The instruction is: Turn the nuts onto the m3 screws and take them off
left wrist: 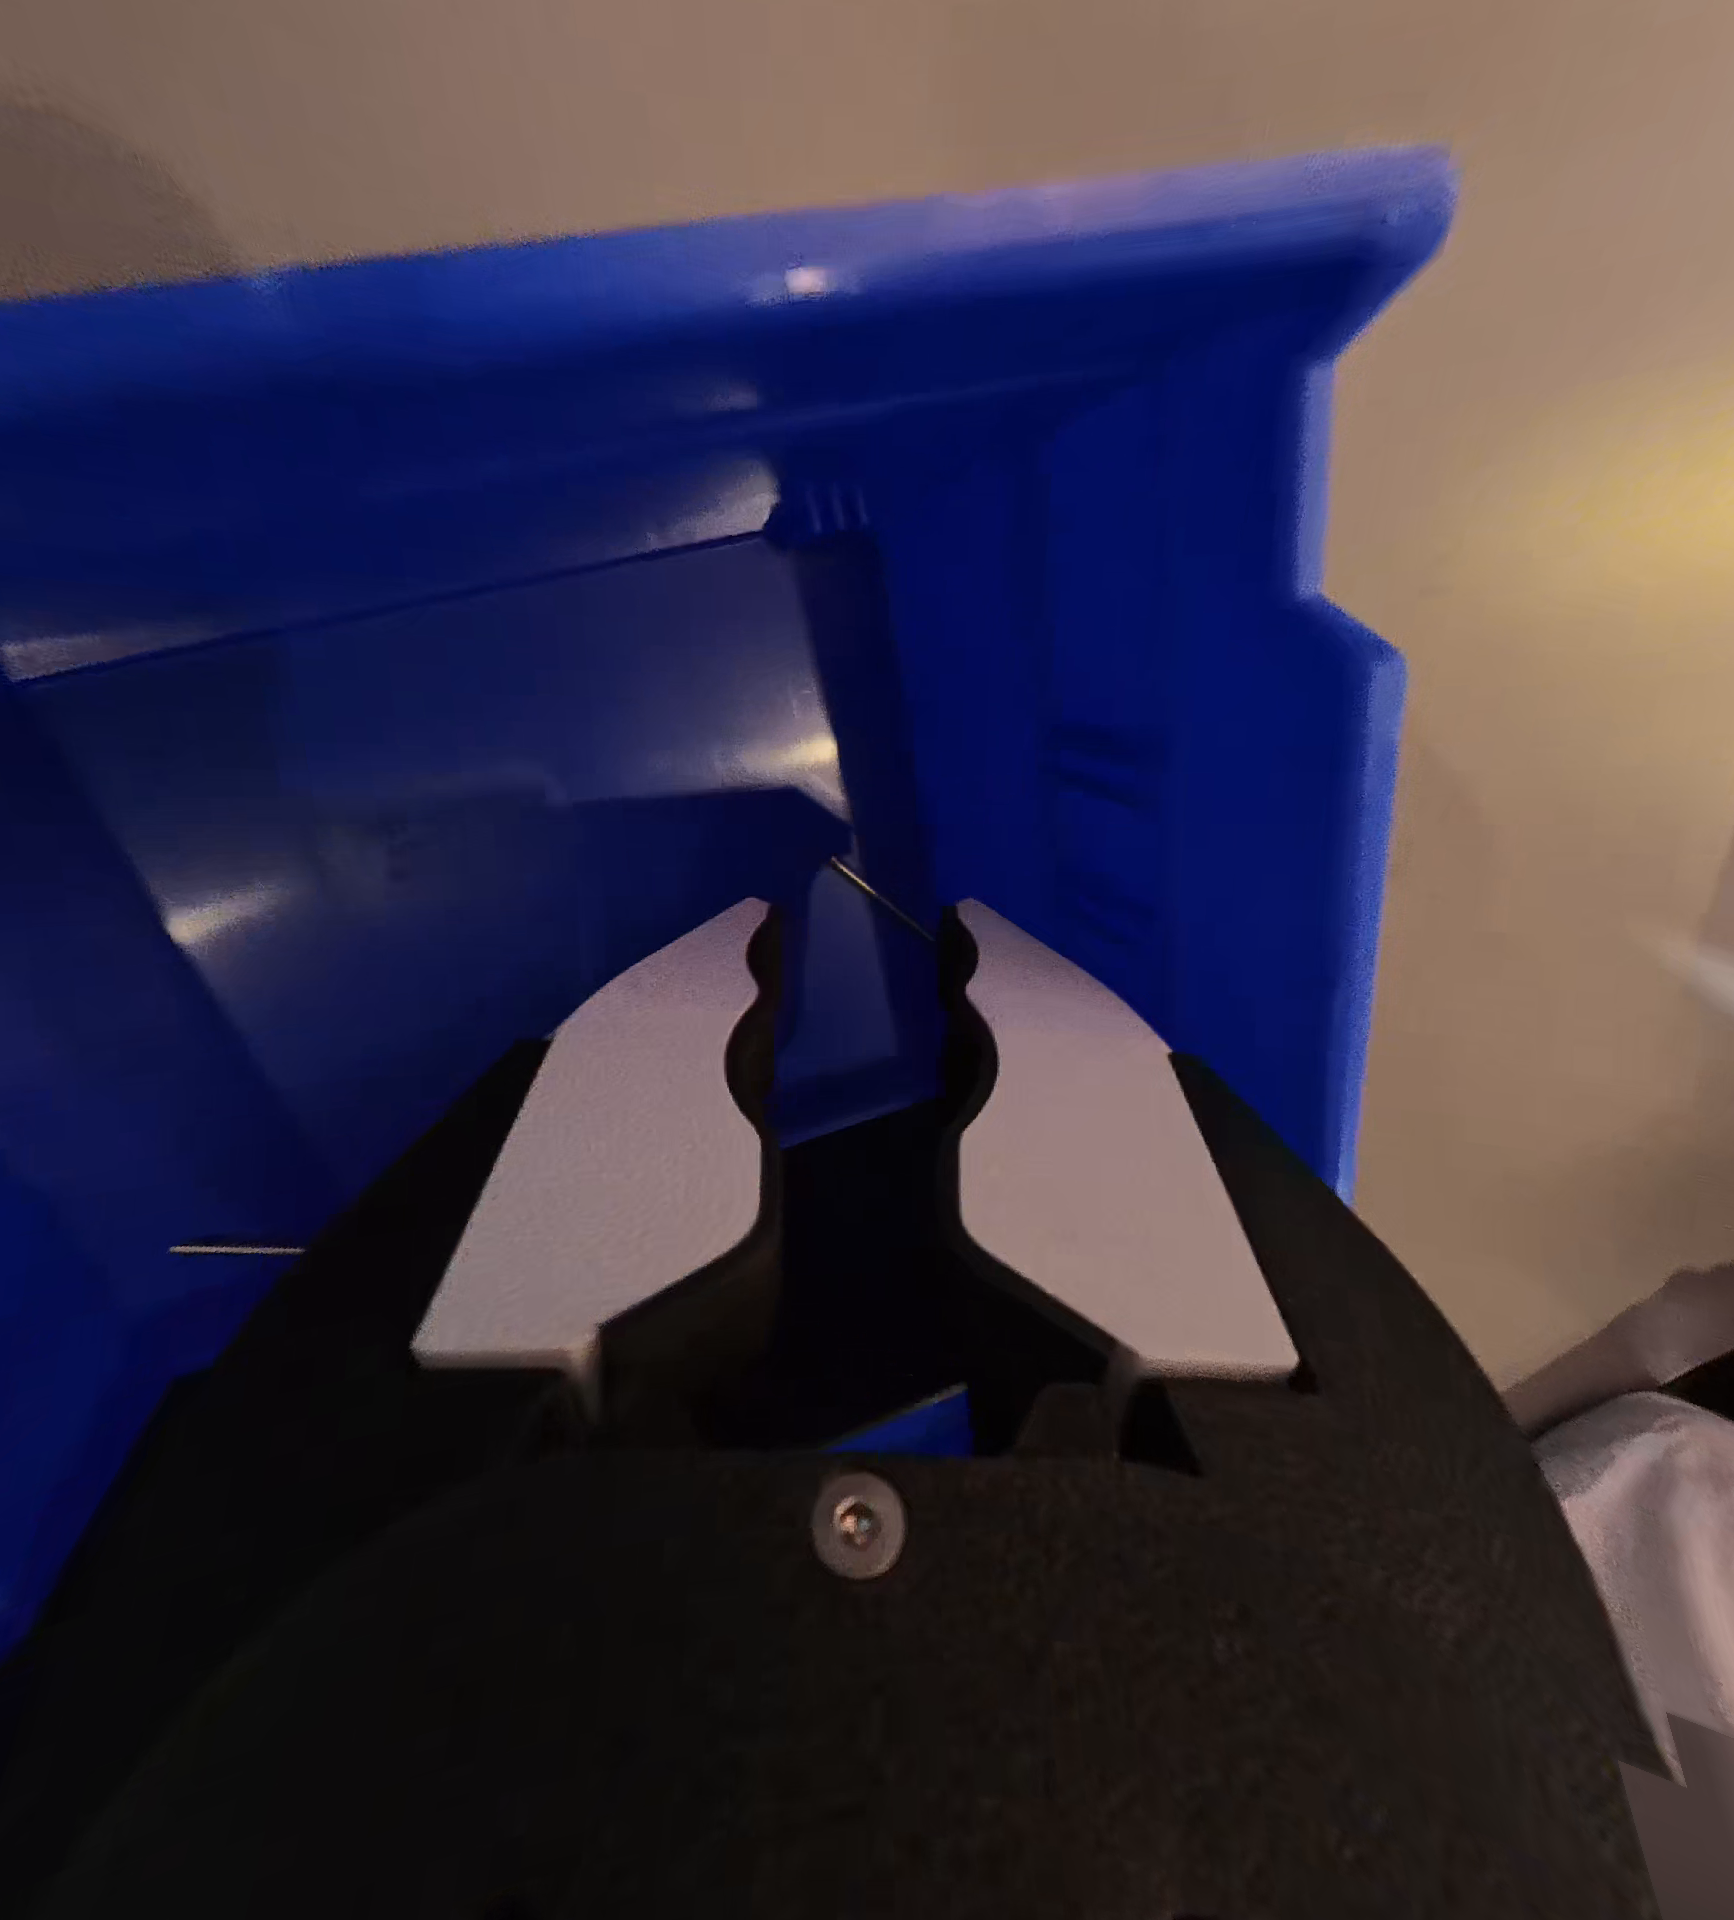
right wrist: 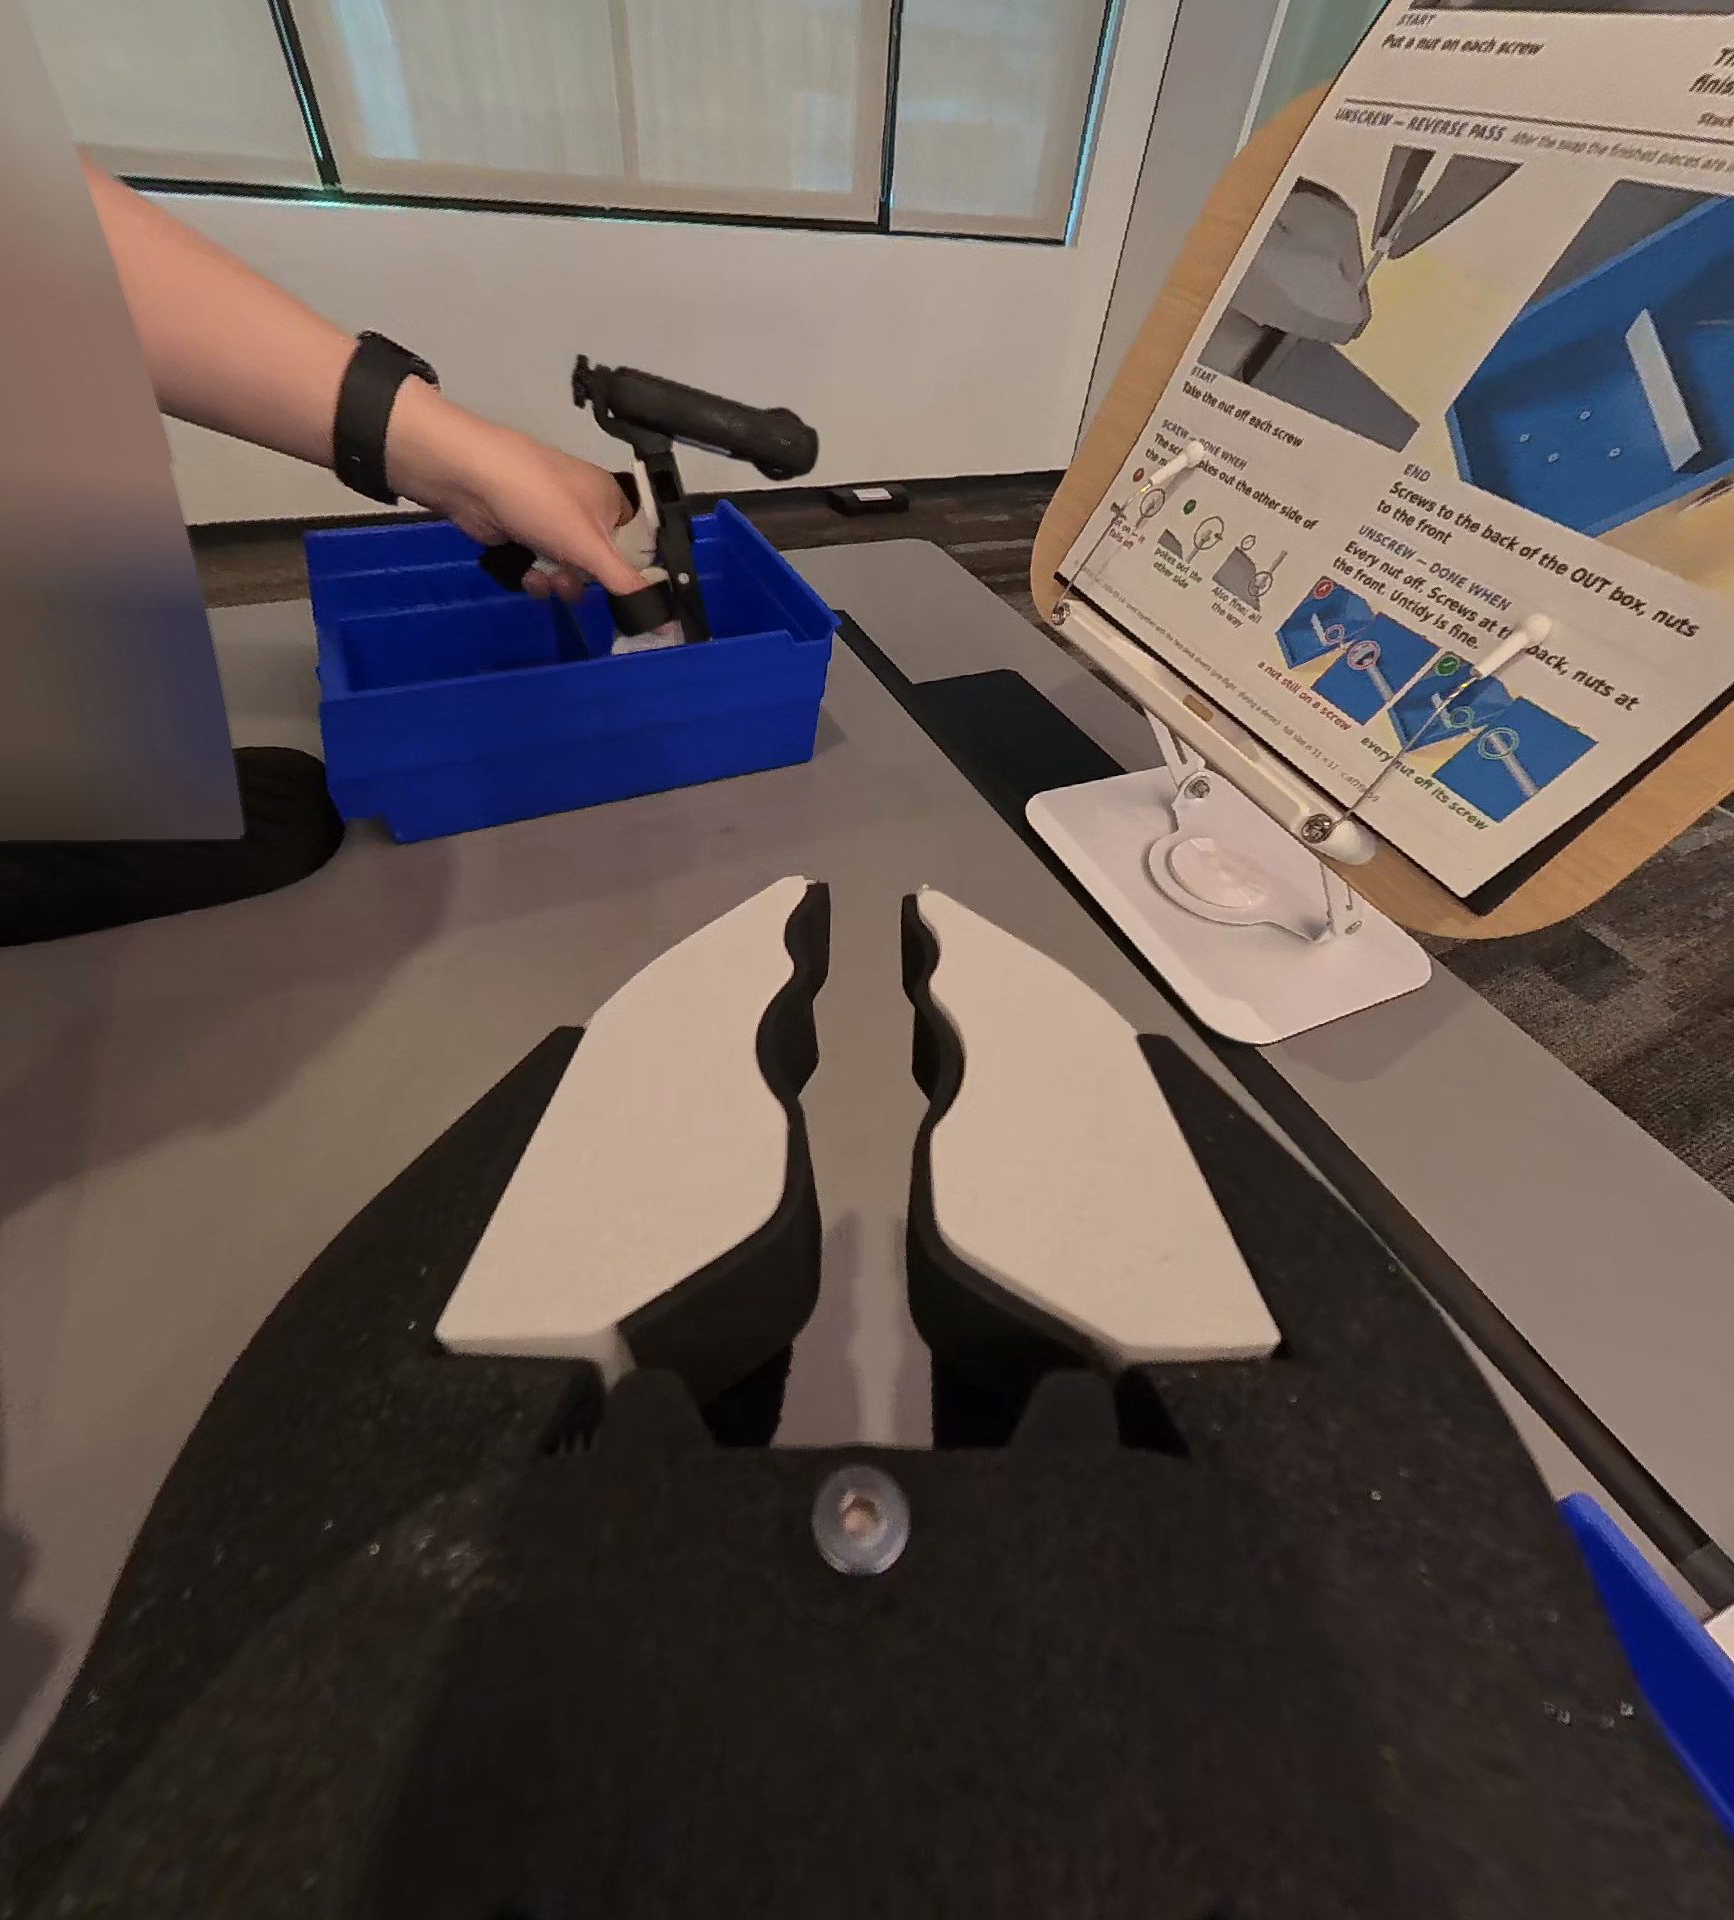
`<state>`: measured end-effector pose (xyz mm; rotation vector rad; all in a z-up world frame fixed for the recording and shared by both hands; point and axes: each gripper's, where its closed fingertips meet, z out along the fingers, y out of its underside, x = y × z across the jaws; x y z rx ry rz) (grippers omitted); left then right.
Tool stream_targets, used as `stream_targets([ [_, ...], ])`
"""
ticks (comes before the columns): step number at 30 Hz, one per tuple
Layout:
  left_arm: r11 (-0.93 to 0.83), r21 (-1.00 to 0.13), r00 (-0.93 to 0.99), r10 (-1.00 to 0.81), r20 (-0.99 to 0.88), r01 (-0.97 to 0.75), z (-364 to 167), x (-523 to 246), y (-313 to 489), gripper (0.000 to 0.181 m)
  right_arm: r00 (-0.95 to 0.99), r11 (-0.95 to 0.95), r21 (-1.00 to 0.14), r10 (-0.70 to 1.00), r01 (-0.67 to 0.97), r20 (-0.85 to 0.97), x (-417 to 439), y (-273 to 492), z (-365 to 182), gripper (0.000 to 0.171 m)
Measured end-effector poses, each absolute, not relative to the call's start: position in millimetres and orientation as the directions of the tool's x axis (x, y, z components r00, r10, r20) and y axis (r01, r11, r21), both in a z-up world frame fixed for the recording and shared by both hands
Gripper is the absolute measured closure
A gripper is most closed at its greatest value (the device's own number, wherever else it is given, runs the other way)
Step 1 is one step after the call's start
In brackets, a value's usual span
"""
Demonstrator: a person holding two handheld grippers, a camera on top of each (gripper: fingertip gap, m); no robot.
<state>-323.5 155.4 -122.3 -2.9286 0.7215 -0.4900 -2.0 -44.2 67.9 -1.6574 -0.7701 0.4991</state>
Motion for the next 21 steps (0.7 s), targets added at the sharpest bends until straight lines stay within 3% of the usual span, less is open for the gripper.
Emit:
stream_targets([
  [4, -0.901, -0.037, 0.866, -0.427, 0.26, -0.433, -132, -333, 148, 0.139, 0.688, -0.084, -0.965, 0.716, 0.248, 0.115, -2, -48, 73, 0.158],
  [12, -0.895, 0.022, 0.879, -0.432, 0.204, -0.445, -143, -334, 141, 0.132, 0.691, -0.075, -0.962, 0.711, 0.264, 0.134, -1, -50, 76, 0.158],
  [21, -0.813, 0.067, 0.815, -0.58, 0.002, -0.579, -152, -351, 146, 0.164, 0.695, -0.073, -0.956, 0.703, 0.286, 0.154, 1, -51, 75, 0.158],
])
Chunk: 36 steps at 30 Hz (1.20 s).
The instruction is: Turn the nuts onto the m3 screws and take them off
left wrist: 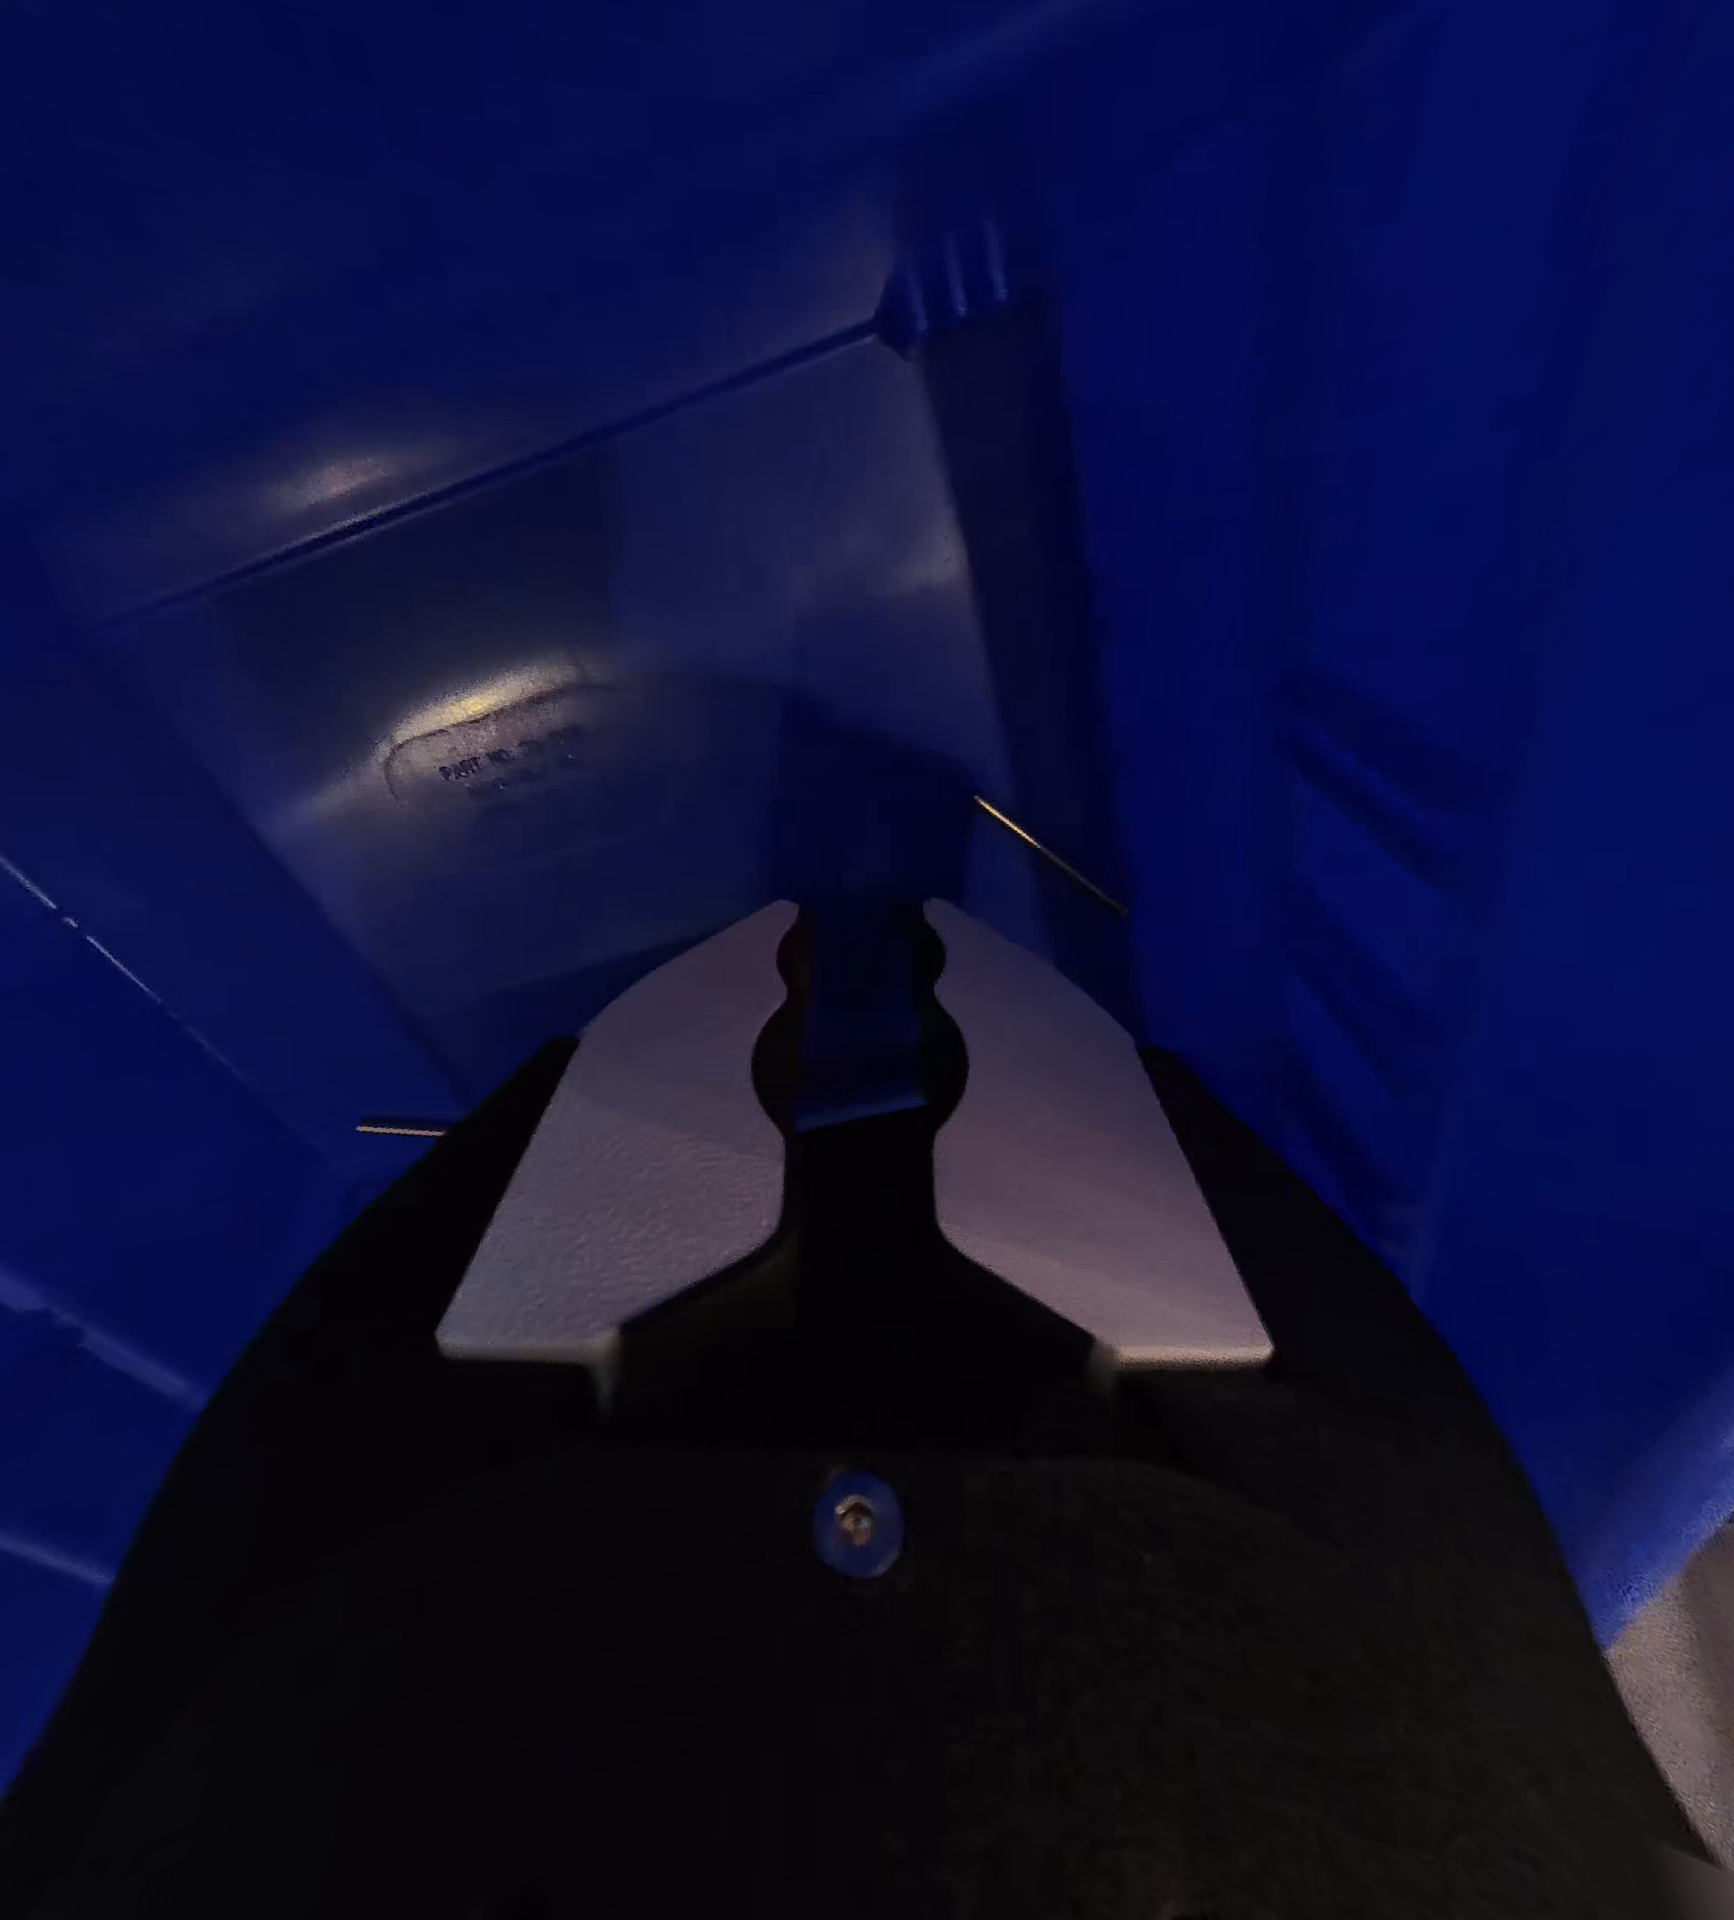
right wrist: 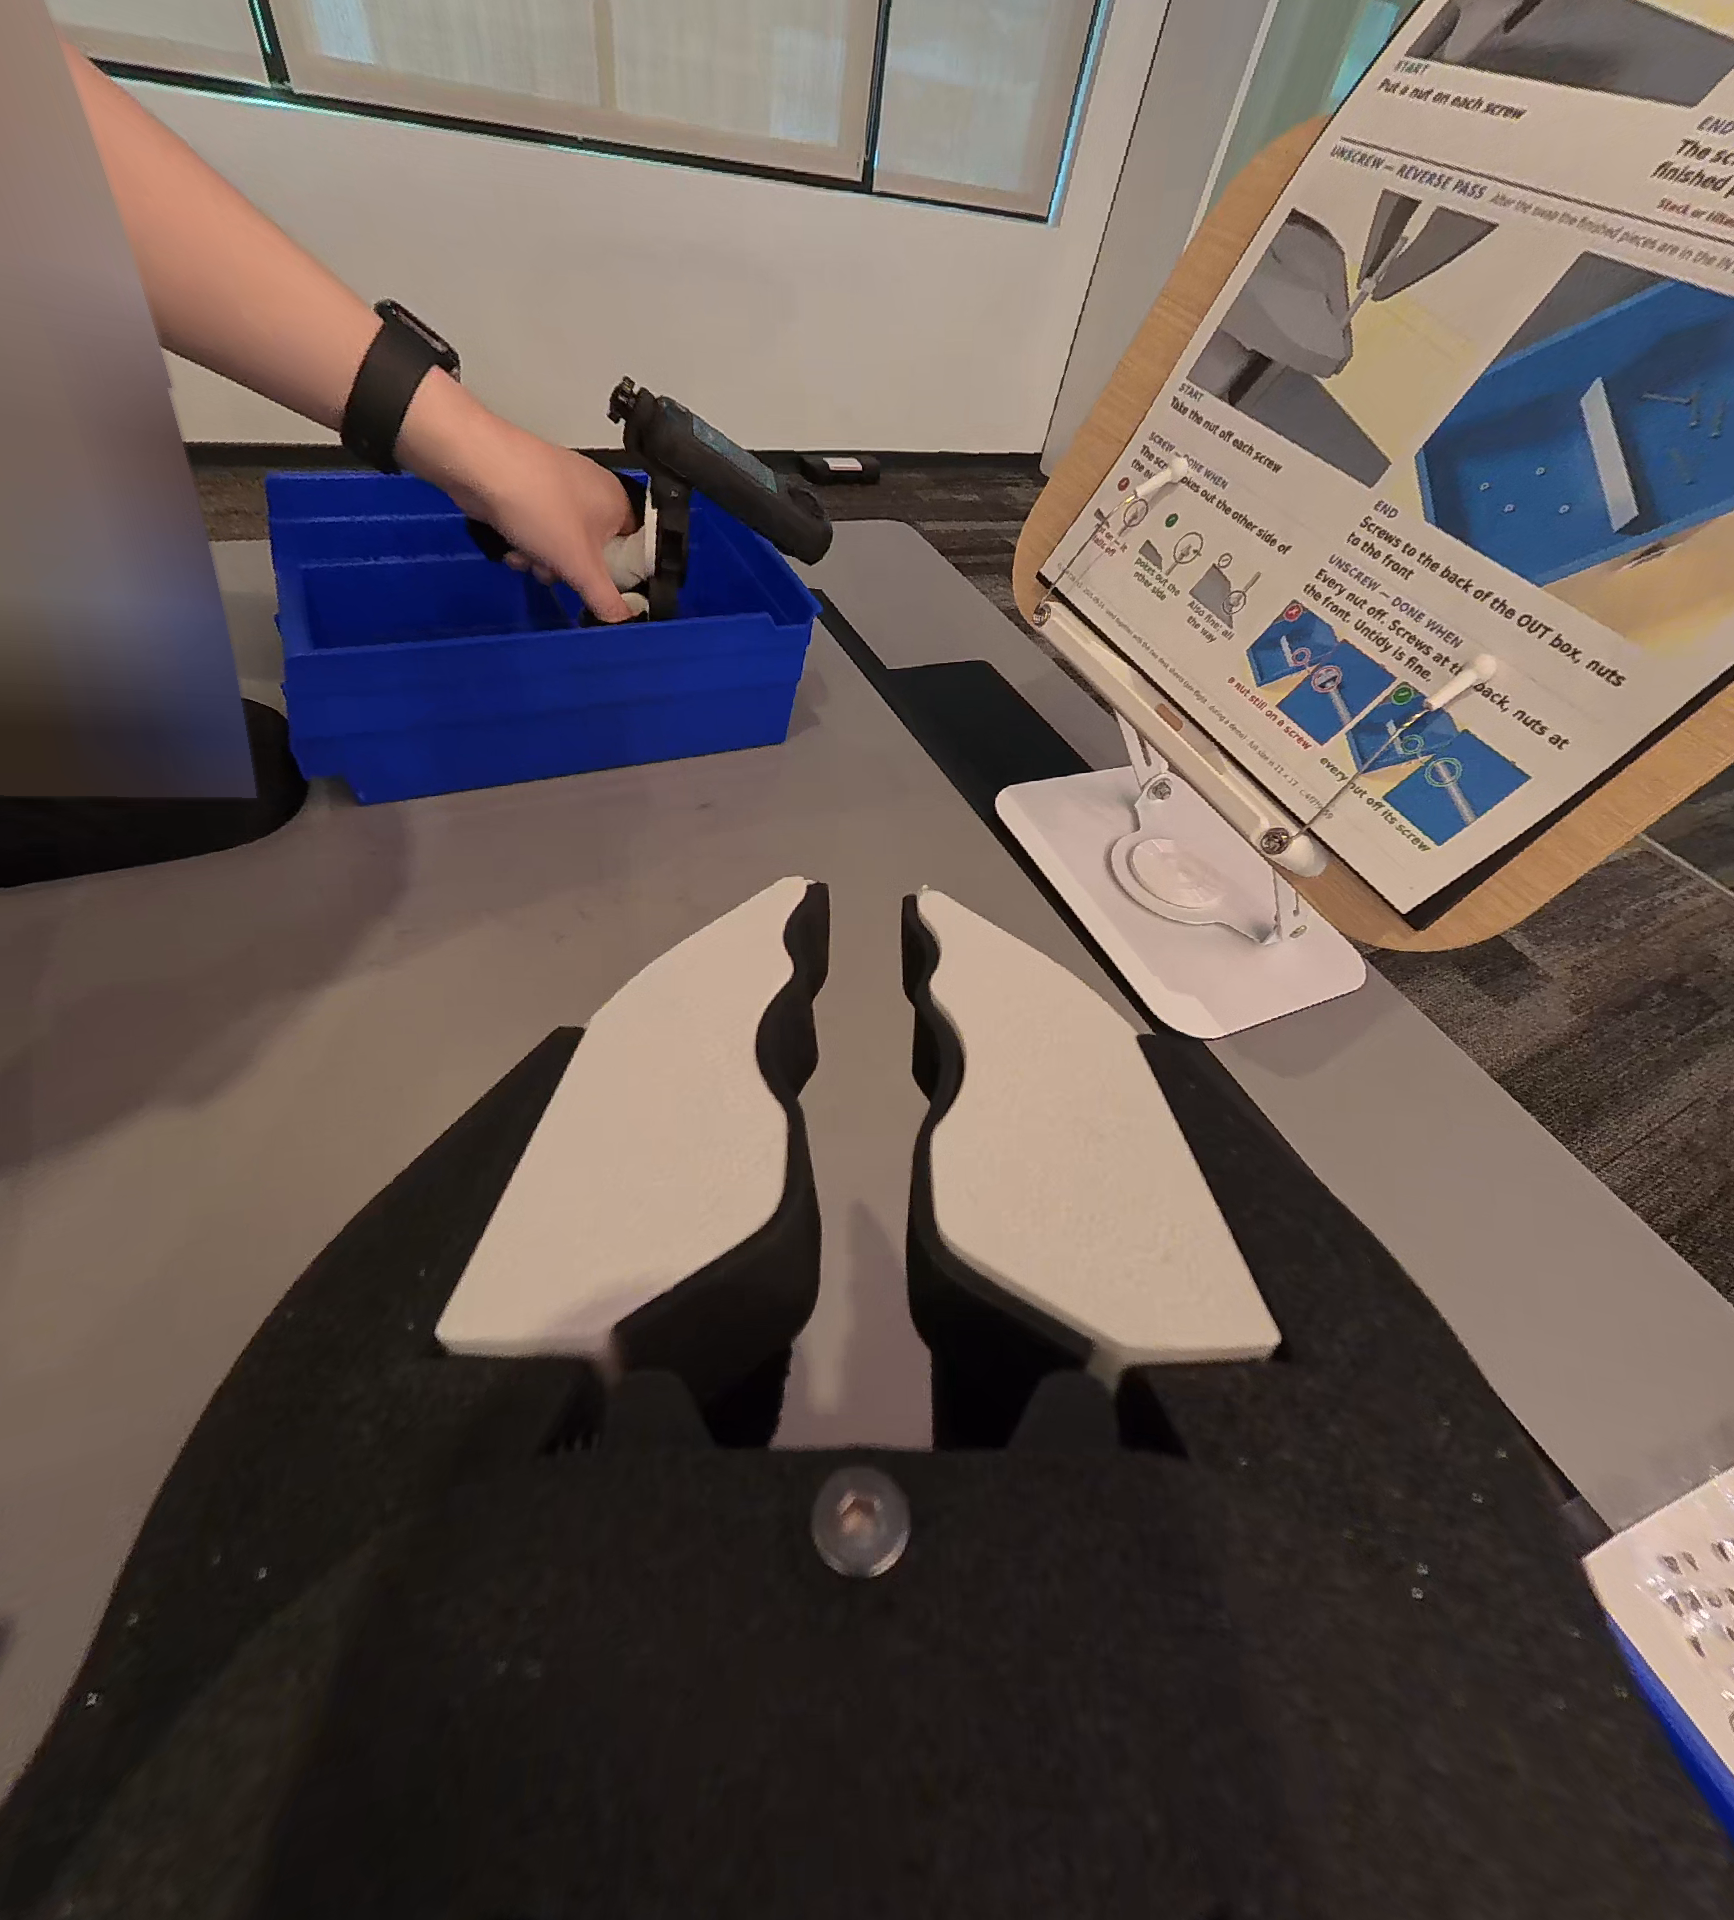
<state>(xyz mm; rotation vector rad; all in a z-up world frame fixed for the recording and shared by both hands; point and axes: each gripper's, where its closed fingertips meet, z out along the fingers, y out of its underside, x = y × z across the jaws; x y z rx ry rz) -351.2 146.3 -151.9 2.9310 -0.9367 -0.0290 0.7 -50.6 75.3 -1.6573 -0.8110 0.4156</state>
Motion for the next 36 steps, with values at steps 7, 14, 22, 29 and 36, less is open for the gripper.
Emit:
stream_targets([
  [7, -0.904, 0.025, 0.887, -0.413, 0.207, -0.427, -145, -341, 145, 0.145, 0.701, -0.078, -0.955, 0.697, 0.285, 0.152, 4, -50, 75, 0.158],
  [14, -0.966, 0.006, 0.924, -0.245, 0.292, -0.258, -144, -333, 151, 0.134, 0.695, -0.092, -0.949, 0.703, 0.301, 0.152, 2, -48, 70, 0.158],
  [22, -0.937, -0.004, 0.935, -0.35, 0.066, -0.35, -151, -335, 151, 0.14, 0.684, -0.084, -0.935, 0.704, 0.344, 0.189, -1, -52, 70, 0.158],
  [29, -0.9, -0.003, 0.9, -0.436, -0.013, -0.436, -152, -341, 148, 0.148, 0.681, -0.078, -0.922, 0.698, 0.379, 0.221, 1, -55, 71, 0.158],
  [36, -0.847, 0.065, 0.849, -0.529, -0.007, -0.527, -153, -343, 145, 0.178, 0.691, -0.048, -0.934, 0.687, 0.354, 0.227, 4, -57, 81, 0.159],
])
